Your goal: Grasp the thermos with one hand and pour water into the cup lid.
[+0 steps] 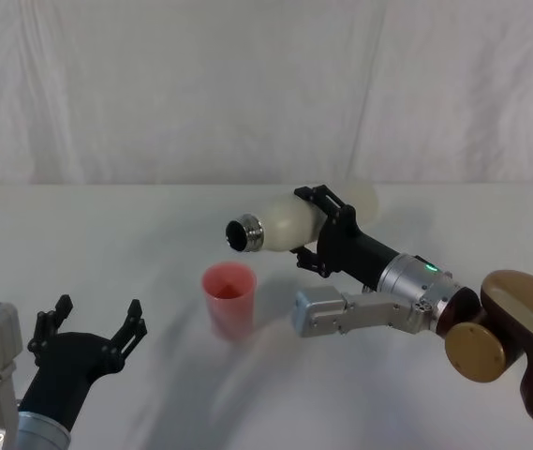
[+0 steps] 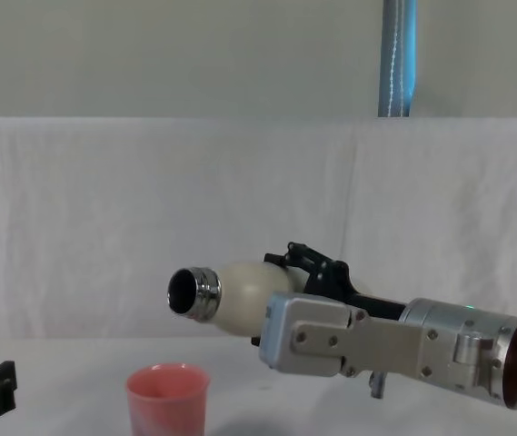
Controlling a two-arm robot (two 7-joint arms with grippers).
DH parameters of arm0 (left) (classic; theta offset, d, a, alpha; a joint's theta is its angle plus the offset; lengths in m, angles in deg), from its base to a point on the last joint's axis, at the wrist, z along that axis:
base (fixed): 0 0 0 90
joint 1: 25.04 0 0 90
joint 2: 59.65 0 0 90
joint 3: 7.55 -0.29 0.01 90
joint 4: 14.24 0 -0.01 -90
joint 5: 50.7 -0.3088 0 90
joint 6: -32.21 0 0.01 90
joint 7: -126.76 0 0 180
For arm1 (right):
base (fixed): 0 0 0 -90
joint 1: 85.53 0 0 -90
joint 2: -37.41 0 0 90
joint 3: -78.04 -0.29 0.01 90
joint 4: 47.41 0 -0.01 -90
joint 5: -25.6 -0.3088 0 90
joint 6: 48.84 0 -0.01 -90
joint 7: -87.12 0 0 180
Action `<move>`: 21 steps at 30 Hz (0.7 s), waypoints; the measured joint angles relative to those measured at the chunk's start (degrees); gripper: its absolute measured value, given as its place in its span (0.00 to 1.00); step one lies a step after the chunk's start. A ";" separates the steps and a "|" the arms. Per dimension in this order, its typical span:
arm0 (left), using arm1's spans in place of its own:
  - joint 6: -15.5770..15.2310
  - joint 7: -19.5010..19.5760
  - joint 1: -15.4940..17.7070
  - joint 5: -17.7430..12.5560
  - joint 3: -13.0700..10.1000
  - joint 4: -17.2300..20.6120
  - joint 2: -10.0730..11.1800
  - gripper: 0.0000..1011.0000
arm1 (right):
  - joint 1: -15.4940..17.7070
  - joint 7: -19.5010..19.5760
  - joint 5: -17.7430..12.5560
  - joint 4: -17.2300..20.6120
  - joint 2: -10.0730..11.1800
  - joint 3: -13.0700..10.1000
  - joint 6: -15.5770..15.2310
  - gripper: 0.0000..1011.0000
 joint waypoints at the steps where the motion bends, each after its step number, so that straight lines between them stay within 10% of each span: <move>1: 0.00 0.00 0.00 0.00 0.00 0.00 0.00 0.99 | -0.04 0.13 0.14 0.03 0.02 0.08 -0.06 0.94; 21: 0.00 0.00 0.00 0.00 0.00 0.00 0.00 0.99 | -0.97 1.10 2.30 0.54 0.75 1.61 -1.85 0.94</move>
